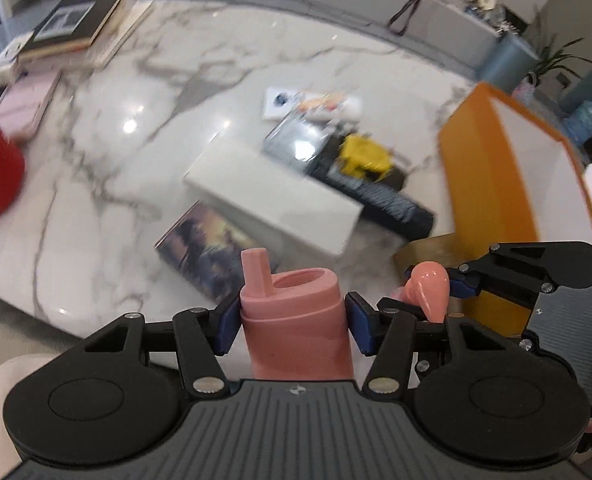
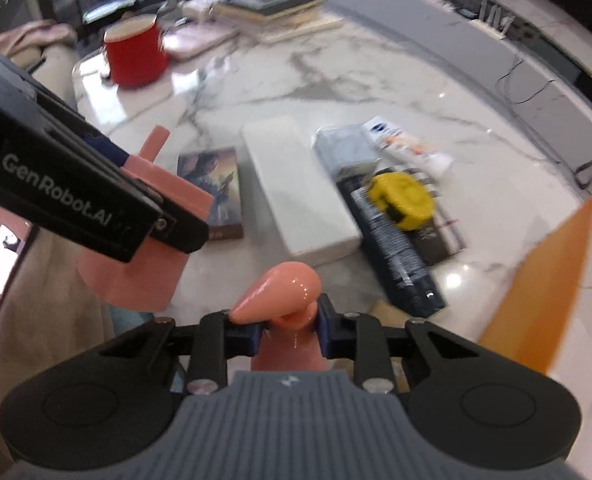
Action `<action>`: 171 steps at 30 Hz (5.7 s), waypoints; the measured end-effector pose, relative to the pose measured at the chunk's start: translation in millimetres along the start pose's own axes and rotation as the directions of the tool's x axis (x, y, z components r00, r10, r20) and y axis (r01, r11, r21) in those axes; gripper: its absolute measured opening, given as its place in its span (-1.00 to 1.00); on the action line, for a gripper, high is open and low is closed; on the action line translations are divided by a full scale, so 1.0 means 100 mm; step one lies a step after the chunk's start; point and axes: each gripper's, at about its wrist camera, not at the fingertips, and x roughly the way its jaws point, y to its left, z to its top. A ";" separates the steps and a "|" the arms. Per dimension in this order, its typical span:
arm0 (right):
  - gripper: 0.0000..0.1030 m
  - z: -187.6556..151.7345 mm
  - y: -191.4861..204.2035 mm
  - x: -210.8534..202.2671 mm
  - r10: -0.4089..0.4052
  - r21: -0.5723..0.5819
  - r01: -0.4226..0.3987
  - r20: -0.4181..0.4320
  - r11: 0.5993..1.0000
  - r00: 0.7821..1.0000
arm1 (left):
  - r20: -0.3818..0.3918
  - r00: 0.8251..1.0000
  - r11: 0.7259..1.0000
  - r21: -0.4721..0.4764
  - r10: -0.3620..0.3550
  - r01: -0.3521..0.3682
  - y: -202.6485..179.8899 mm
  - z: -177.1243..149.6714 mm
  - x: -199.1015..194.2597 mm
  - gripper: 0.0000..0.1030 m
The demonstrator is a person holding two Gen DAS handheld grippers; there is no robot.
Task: Organize rigid objects
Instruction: 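Carry both pink bottles into the orange box and open both tools, then grasp the gold box with the right tool while the left tool grasps the picture card box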
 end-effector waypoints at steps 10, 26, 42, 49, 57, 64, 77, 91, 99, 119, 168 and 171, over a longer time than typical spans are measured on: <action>-0.51 -0.04 -0.33 -0.95 -0.133 0.127 0.108 0.199 0.986 0.971 | 0.150 0.985 0.990 0.128 -0.081 0.062 -0.57 0.16 -0.42 0.23; -0.50 -1.15 -1.62 -1.44 -0.280 0.631 0.197 0.034 0.750 0.959 | 0.132 0.917 0.786 0.569 -0.376 0.240 -2.15 0.05 0.12 0.23; -0.50 -1.49 -1.73 -0.95 -0.148 0.756 0.067 0.040 0.652 0.988 | 0.133 0.965 0.688 0.724 -0.227 0.062 -2.37 -0.32 0.60 0.23; -0.50 -1.44 -1.66 -0.89 -0.143 0.741 0.079 0.023 0.666 0.989 | 0.060 0.980 0.698 0.710 -0.187 0.090 -2.33 -0.34 0.58 0.19; -0.50 -1.38 -1.59 -0.87 -0.196 0.711 0.143 -0.008 0.688 0.981 | 0.040 0.967 0.732 0.662 -0.251 0.163 -2.15 -0.20 0.42 0.21; -0.50 -1.33 -1.55 -0.80 -0.204 0.705 0.156 -0.017 0.692 0.979 | 0.098 0.946 0.827 0.519 -0.308 0.215 -1.78 -0.04 0.10 0.23; -0.49 -1.12 -1.25 -0.77 -0.213 0.659 0.170 -0.015 0.733 0.977 | 0.130 0.972 0.899 0.420 -0.195 0.125 -1.41 0.01 0.14 0.23; -0.06 -1.04 -1.09 -0.66 -0.130 0.704 0.102 -0.014 0.703 0.991 | 0.139 0.977 0.911 0.401 -0.164 0.096 -1.19 -0.05 0.11 0.22; 0.10 -0.95 -1.03 -0.84 -0.170 0.687 0.137 -0.019 0.714 0.985 | 0.156 0.977 0.916 0.394 -0.148 0.076 -0.99 -0.05 0.01 0.22; 0.16 0.04 -0.39 -0.41 -0.127 0.354 0.120 -0.005 0.928 0.992 | 0.108 0.989 0.940 0.317 0.096 -0.126 -0.08 0.23 0.01 0.37; 0.34 0.44 -0.48 0.58 -0.156 0.179 0.255 -0.435 0.950 0.887 | -0.227 0.952 0.975 0.135 0.206 -0.179 0.44 0.42 0.89 0.49; 0.36 0.43 -0.48 0.67 -0.154 0.176 0.262 -0.467 0.949 0.871 | -0.235 0.951 0.976 0.129 0.201 -0.174 0.46 0.40 0.91 0.49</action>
